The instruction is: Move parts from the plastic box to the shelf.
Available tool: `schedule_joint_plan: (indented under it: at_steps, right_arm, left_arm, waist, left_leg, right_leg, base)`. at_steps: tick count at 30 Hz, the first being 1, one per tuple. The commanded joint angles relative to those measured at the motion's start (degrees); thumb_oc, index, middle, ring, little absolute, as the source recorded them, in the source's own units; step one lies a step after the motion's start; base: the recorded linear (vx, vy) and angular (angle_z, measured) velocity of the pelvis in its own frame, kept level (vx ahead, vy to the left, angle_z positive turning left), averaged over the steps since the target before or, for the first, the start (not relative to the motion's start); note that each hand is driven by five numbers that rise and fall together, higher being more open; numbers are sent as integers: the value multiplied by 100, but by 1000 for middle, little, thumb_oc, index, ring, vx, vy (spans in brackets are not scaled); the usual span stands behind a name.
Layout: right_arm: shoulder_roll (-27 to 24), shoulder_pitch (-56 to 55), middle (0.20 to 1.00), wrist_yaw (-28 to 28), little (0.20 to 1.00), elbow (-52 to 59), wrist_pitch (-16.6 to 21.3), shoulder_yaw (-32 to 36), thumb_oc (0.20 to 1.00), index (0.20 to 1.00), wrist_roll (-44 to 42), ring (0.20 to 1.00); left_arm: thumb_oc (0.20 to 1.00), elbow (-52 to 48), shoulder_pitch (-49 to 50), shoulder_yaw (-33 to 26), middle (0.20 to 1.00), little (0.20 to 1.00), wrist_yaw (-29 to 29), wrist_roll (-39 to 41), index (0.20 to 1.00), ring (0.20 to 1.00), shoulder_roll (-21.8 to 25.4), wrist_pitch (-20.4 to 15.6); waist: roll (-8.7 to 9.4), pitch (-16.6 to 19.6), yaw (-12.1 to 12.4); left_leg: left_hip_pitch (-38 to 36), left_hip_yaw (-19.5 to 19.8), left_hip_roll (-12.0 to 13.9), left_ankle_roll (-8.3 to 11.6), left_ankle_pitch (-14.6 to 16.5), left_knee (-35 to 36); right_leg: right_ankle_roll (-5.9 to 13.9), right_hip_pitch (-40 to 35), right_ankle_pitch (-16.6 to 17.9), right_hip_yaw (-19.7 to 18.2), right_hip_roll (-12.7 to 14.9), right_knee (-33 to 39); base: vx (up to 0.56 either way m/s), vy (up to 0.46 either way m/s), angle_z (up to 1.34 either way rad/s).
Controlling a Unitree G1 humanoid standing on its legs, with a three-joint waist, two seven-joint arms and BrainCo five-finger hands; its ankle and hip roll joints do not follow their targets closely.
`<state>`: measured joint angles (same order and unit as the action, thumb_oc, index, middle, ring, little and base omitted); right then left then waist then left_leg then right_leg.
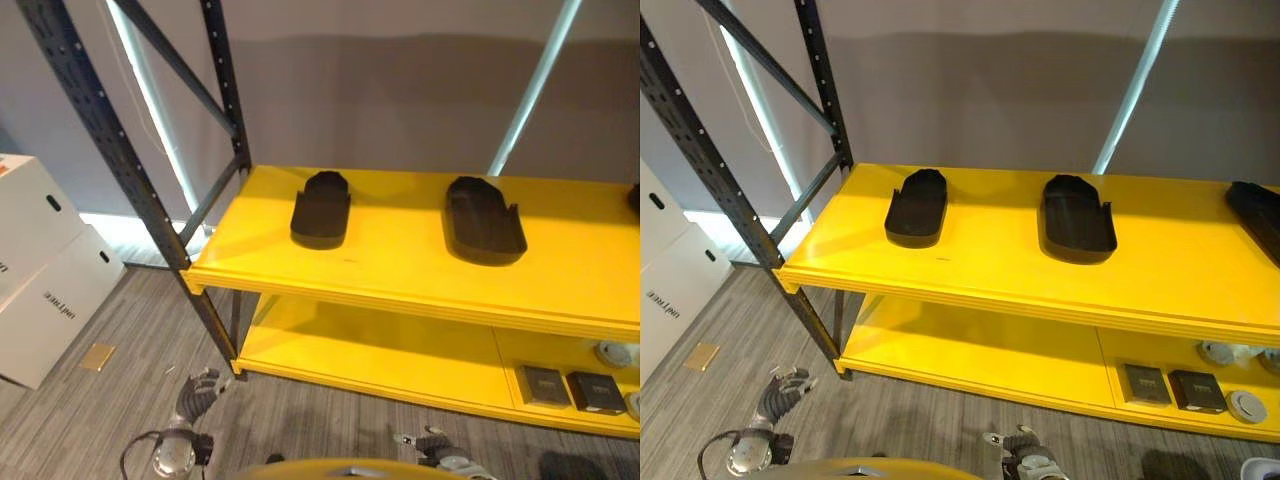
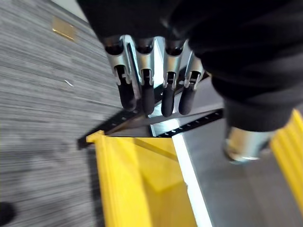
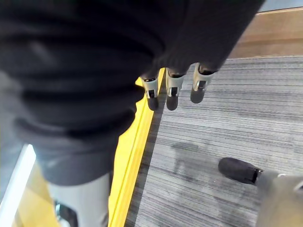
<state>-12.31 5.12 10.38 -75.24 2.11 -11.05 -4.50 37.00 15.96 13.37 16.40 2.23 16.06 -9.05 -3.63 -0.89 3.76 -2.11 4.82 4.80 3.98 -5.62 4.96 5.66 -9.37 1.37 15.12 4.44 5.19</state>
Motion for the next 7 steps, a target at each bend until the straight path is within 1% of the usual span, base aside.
schedule_joint_plan:
  at_steps: [1, 4, 5, 6, 7]
  right_arm:
    - [177, 206, 1000, -209, 1000, -300, -9, 105, 1000, 1000, -420, 1000]
    - [172, 149, 1000, -354, 1000, -322, 1, 223, 1000, 1000, -679, 1000]
    - [149, 134, 1000, -402, 1000, -341, -18, 187, 1000, 1000, -626, 1000]
    - [102, 85, 1000, -510, 1000, -377, -52, 107, 1000, 1000, -457, 1000]
    - [101, 87, 1000, -511, 1000, -377, -51, 107, 1000, 1000, -456, 1000]
  left_arm:
    - [1000, 518, -525, -238, 1000, 1000, -77, 39, 1000, 1000, 156, 19]
    - [1000, 1755, -642, -475, 1000, 1000, -53, 141, 1000, 1000, -11, 161]
    - [1000, 2195, -669, -555, 1000, 1000, -95, 177, 1000, 1000, -77, 226]
    - [1000, 2926, -725, -693, 1000, 1000, -238, 260, 1000, 1000, -127, 308]
    - [1000, 2938, -733, -694, 1000, 1000, -239, 261, 1000, 1000, -129, 300]
  waist:
    - [428, -204, 70]
    - [444, -192, 52]
    - [449, -180, 40]
    - [472, -156, 16]
    - [471, -157, 14]
  left_leg:
    - [-355, -1, -136, -188, 833, -15]
    - [-365, 23, -168, -200, 837, -10]
    - [-369, 36, -172, -203, 836, 1]
    - [-370, 21, -181, -204, 844, 4]
    - [-369, 22, -181, -205, 845, 4]
  right_leg:
    - [34, 92, -462, 79, 209, -111]
    - [33, 101, -485, 86, 247, -167]
    - [34, 105, -479, 92, 258, -172]
    - [41, 108, -463, 90, 269, -162]
    - [41, 108, -463, 91, 269, -161]
  base:
    - [-7, 47, 0]
    - [-20, 58, 0]
    - [-36, 67, 3]
    - [-25, 44, 3]
    - [-24, 37, 4]
